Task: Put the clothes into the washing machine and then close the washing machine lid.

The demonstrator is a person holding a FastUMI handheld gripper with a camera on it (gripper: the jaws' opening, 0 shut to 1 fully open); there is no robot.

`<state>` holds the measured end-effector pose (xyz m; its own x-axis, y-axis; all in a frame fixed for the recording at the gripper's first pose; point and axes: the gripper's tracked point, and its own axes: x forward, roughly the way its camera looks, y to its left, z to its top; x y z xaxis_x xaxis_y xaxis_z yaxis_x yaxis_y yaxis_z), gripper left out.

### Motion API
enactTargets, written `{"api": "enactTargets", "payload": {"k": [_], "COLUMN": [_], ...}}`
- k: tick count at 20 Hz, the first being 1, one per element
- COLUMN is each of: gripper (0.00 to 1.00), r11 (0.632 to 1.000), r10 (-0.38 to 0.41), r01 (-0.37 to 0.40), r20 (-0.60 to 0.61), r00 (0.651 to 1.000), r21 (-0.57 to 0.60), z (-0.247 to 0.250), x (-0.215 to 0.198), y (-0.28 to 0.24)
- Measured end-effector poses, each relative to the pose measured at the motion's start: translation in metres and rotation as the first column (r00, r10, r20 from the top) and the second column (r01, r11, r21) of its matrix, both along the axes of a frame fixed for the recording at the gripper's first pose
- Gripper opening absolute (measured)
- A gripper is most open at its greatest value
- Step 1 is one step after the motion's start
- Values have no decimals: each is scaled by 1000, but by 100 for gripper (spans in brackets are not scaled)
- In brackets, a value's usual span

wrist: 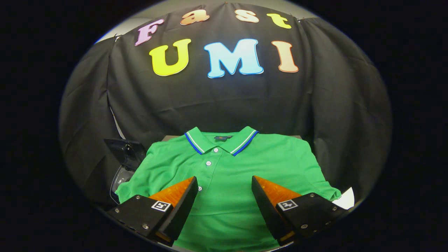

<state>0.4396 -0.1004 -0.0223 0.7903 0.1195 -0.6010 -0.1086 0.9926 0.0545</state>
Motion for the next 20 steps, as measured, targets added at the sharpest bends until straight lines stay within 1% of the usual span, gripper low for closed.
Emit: {"api": "enactTargets", "payload": {"k": [3, 4, 9, 11, 13, 14, 17, 18, 20], "gripper": [94, 95, 95, 94, 86, 77, 38, 23, 12], "r11": [1000, 1000, 999, 999, 999, 999, 996, 996, 994], "r10": [17, 20, 42, 35, 43, 48, 70, 62, 62], "r01": [-17, -20, -43, -35, -44, -48, -68, -61, -60], "r20": [-40, -24, -31, -30, -22, -15, -23, -25, -27], "r00": [999, 1000, 999, 999, 999, 999, 997, 998, 998], "r21": [-15, -15, -21, -19, -15, -2, 55, 67, 88], "z": [-14, -10, -11, -13, -13, -12, -15, -15, -13], "x": [4, 6, 8, 8, 10, 10, 9, 9, 9], "y": [1, 1, 3, 0, 4, 7, 18, 17, 16]}}
